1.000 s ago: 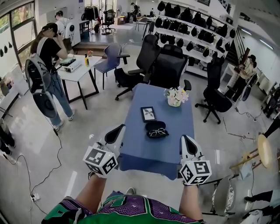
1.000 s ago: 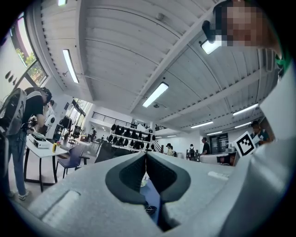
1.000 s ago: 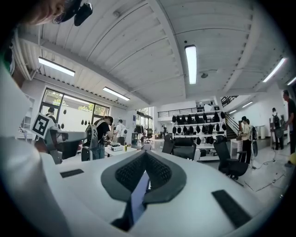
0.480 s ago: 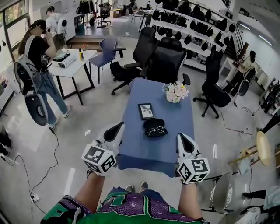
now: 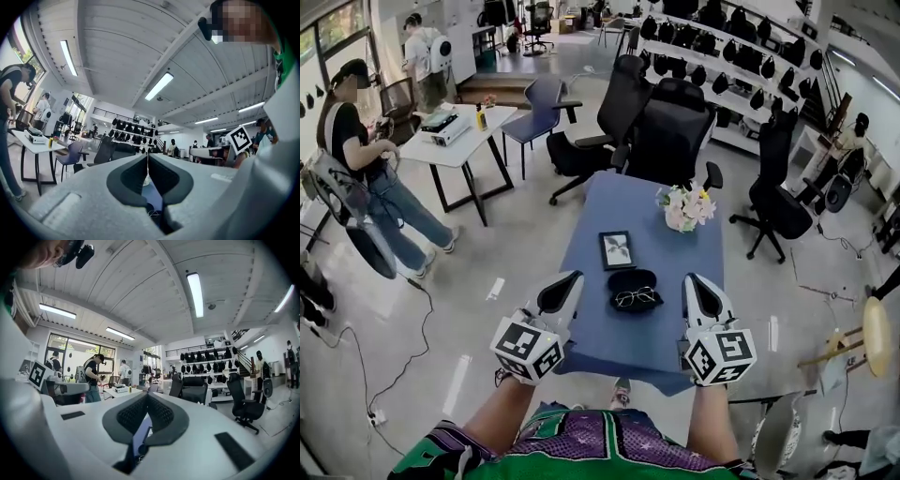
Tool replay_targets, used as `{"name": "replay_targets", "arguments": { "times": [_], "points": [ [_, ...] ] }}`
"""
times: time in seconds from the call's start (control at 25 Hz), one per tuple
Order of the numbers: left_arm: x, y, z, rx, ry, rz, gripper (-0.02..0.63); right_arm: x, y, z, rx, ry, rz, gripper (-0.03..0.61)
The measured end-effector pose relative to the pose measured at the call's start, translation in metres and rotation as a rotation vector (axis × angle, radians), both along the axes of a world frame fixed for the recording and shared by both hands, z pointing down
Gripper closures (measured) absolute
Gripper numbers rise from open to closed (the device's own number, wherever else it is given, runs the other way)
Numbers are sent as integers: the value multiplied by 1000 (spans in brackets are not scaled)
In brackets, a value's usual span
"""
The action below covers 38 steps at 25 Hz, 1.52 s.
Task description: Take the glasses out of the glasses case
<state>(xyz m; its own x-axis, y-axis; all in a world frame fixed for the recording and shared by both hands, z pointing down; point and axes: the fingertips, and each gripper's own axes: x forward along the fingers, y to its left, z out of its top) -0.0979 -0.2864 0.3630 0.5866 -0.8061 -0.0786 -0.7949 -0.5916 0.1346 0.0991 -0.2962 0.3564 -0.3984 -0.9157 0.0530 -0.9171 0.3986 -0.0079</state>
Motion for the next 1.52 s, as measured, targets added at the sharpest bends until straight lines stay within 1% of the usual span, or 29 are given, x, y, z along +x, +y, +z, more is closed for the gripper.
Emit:
{"name": "replay_targets", "arguments": {
  "times": [0.16, 0.28, 0.36, 0.44, 0.6, 0.76, 0.8, 0.84, 0.88, 0.92, 1.08, 1.24, 1.36, 1.52],
  "points": [
    [8, -35, -8, 1, 27, -44, 597, 9, -36, -8, 21, -4, -41, 574],
    [21, -52, -15, 25, 33, -34, 597, 17, -59, -10, 22, -13, -59, 574],
    [32, -58, -18, 43, 22, -11, 597, 21, -67, -11, 26, -20, -67, 574],
    [39, -61, -19, 61, 2, -7, 597, 24, -71, -10, 28, -22, -73, 574],
    [45, -71, -20, 74, -31, -4, 597, 29, -75, -8, 25, -26, -67, 574],
    [50, -70, -20, 92, -60, 8, 595, 29, -72, -3, 15, -30, -59, 574],
    [53, -68, -20, 99, -67, 15, 571, 29, -70, -2, 14, -30, -58, 574],
    [55, -67, -20, 104, -71, 27, 513, 29, -68, -2, 15, -29, -57, 574],
    [58, -66, -19, 105, -76, 38, 471, 29, -67, -1, 15, -28, -56, 574],
    [61, -65, -17, 105, -84, 46, 466, 30, -66, -1, 14, -29, -55, 574],
    [68, -63, 1, 83, -136, 66, 465, 29, -62, 7, 2, -30, -51, 574],
    [76, -72, 33, 13, -211, 80, 465, 31, -63, 16, -16, -21, -45, 574],
    [86, -78, 65, -32, -279, 82, 465, 35, -64, 25, -42, -15, -35, 574],
    [95, -84, 109, -55, -397, 83, 465, 38, -65, 37, -64, -6, -36, 574]
  ]
}}
